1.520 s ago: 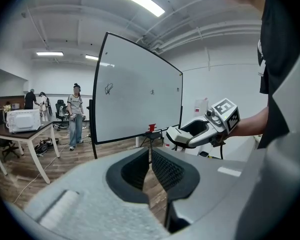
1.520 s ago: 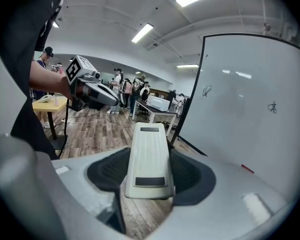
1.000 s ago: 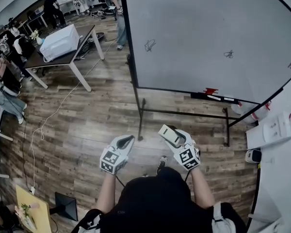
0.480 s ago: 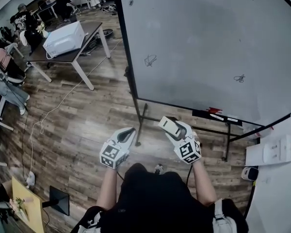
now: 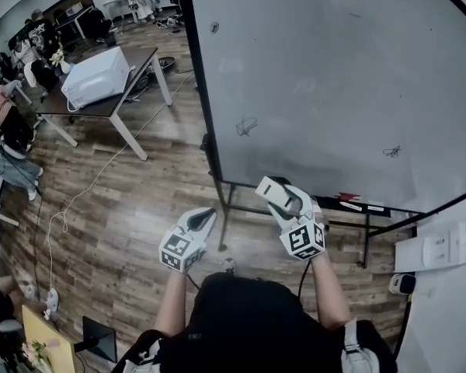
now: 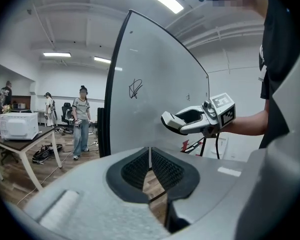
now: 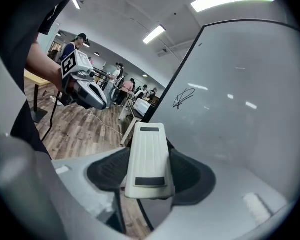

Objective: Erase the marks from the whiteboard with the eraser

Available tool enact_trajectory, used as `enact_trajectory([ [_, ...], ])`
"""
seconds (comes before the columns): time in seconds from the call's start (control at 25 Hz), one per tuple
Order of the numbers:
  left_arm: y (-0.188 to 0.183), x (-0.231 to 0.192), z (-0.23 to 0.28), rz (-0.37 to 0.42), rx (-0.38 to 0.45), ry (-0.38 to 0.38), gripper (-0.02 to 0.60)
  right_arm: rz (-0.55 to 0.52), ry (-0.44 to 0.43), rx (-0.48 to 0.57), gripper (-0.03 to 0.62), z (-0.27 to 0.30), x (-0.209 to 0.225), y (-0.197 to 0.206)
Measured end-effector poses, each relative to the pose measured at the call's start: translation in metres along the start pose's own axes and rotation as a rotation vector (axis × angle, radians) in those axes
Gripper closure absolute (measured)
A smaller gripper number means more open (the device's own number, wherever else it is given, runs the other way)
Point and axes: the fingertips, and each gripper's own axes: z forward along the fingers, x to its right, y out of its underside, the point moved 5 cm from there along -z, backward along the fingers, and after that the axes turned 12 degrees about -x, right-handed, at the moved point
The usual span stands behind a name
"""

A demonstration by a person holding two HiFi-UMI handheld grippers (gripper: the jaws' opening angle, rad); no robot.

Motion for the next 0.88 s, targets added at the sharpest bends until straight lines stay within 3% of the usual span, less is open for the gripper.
enact_trajectory([
  [0.16, -0.007, -0.039, 0.005, 0.021, 0.016, 0.022, 0.557, -0.076, 0.126, -0.052, 0.336, 0.022, 0.014, -0.024],
  [0.36, -0.011, -0.078, 0.021, 0.038, 0.024, 0.06, 0.557, -0.132, 0.273, -0.045, 0.336, 0.038, 0.036, -0.055],
  [0.56, -0.015, -0.089, 0.031, 0.075, 0.008, 0.091, 0.557, -0.378, 0.55, -0.048, 0.338, 0.03, 0.055, -0.08],
  [0.72, -0.026, -0.107, 0.04, 0.03, 0.036, 0.085, 0.557, -0.401, 0.57, -0.014, 0.338, 0.044, 0.069, -0.098],
  [0.88, -0.026, -0.109, 0.053, 0.049, 0.032, 0.111, 0.557, -0.422, 0.59, -0.026, 0.338, 0.053, 0.076, -0.099],
])
